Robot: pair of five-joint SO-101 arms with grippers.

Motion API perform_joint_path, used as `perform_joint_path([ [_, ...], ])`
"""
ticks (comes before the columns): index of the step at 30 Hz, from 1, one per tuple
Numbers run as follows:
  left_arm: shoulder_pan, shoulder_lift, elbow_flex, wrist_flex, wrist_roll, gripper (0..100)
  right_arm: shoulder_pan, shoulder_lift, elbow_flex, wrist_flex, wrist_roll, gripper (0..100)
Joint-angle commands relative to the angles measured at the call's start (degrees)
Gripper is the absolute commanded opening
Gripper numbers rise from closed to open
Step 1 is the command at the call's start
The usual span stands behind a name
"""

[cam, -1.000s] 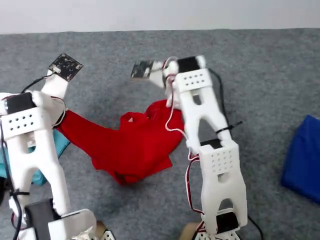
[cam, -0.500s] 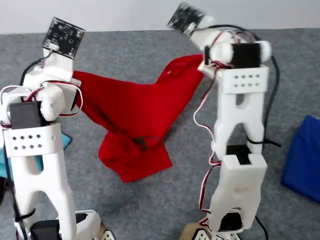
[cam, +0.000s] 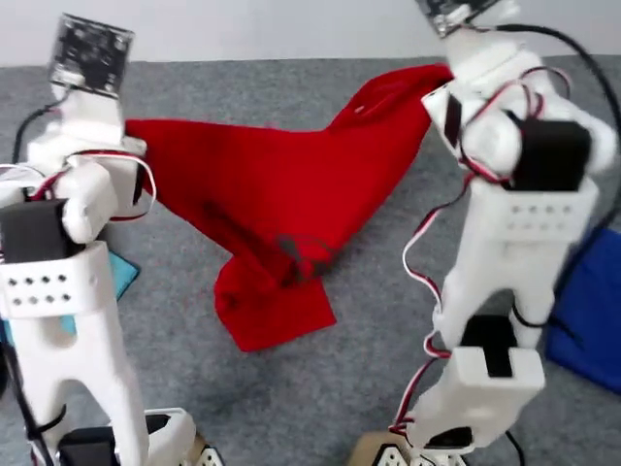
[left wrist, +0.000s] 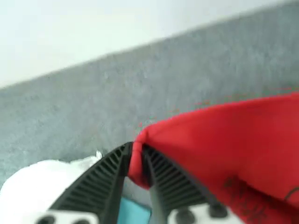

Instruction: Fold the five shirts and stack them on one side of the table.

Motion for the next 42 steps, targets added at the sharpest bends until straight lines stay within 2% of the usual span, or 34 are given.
perform_joint_path([
  [1, 0.35, -2.37, -7.08, 0.18, 3.16, 1, 2.95, -6.64, -3.25, 2.15, -4.48, 0.9],
  [4, 0.35, -2.37, -13.05, 0.18, 5.10, 1, 6.90, -10.59, -3.25, 1.27, -6.77, 0.9],
  [10, 1.05, -2.37, -23.52, 0.35, 6.59, 1, 12.26, -19.38, -3.25, -3.74, -6.68, 0.9],
  [15, 7.74, -2.46, -31.87, 3.60, 6.07, 1, 12.53, -25.19, -3.16, -7.08, -6.51, 0.9],
  [19, 15.21, -2.46, -38.73, 9.58, 0.53, 1, 12.53, -29.05, -2.99, -9.01, -5.01, 0.9],
  [23, 18.73, -2.46, -43.74, 15.03, -1.93, 1, 12.53, -32.66, -3.16, -9.89, -2.02, 0.9],
  [32, 18.73, -2.46, -51.91, 17.41, -1.85, 1, 12.53, -40.48, -2.99, -11.65, 5.54, 0.9],
  [42, 18.73, -2.46, -53.05, 17.49, -1.58, 1, 12.53, -43.65, -2.90, -11.12, 5.71, 0.9],
])
